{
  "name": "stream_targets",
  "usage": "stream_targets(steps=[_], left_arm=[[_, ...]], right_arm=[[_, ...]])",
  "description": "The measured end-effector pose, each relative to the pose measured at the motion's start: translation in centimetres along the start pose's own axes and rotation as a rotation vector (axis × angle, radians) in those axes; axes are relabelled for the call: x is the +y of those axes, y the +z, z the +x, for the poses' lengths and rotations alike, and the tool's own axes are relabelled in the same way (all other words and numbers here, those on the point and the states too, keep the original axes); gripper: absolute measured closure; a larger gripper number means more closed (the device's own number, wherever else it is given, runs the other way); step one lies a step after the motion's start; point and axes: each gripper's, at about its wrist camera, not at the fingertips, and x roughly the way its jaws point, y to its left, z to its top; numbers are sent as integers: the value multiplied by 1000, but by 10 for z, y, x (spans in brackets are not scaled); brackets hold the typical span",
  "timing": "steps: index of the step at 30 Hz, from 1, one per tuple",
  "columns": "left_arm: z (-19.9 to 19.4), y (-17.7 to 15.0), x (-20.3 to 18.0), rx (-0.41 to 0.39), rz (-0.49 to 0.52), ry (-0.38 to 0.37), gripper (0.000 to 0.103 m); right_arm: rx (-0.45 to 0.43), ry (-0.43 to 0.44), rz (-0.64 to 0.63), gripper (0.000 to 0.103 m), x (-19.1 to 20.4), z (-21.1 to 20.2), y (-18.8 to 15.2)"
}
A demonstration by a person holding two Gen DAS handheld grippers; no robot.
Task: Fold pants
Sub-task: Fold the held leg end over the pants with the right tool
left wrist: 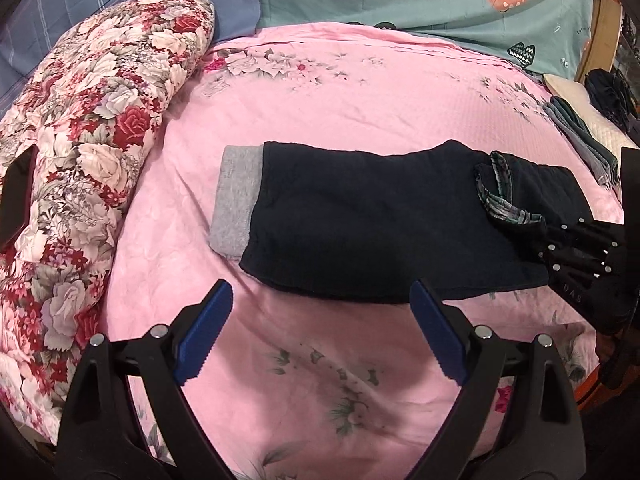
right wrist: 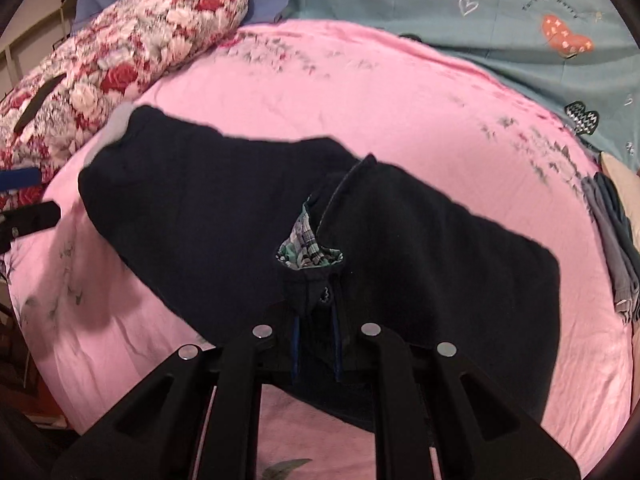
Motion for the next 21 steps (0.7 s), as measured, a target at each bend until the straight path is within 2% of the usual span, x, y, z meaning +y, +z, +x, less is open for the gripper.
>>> stream_targets(steps=[3,5,6,7,8,9,11,14,18,21], left_arm=[[6,4,1,2,15,-20,11],[11,7,0,3,23,-36,11],[13,10,-1,3,31,-44,11],[14,12,-1,-1,36,-47,11],[14,14,-2,-10,37,-51,11],[14,16,-1,-16,35,-56,11],[16,19,0,-29,23,-74,10],[20,19,-2,-38,5,-102,10],[24,17,-9,-41,-14,-135,10],[24,14,-10,-46,-26,-148,10]], right_arm=[[34,-15,-48,90,10,0,-2],[72,-26,-116,81,19,2,-4],[71,-41,-152,72,24,1,-6],[75,-71,-189,55,30,-1,-7],[80,-87,-207,49,34,-6,-7],[79,-71,-218,48,36,-13,-6],[57,52,-177,48,30,-41,-3],[14,142,-22,48,2,-74,10],[11,134,227,51,-41,-63,41],[52,59,273,66,-44,-25,57]])
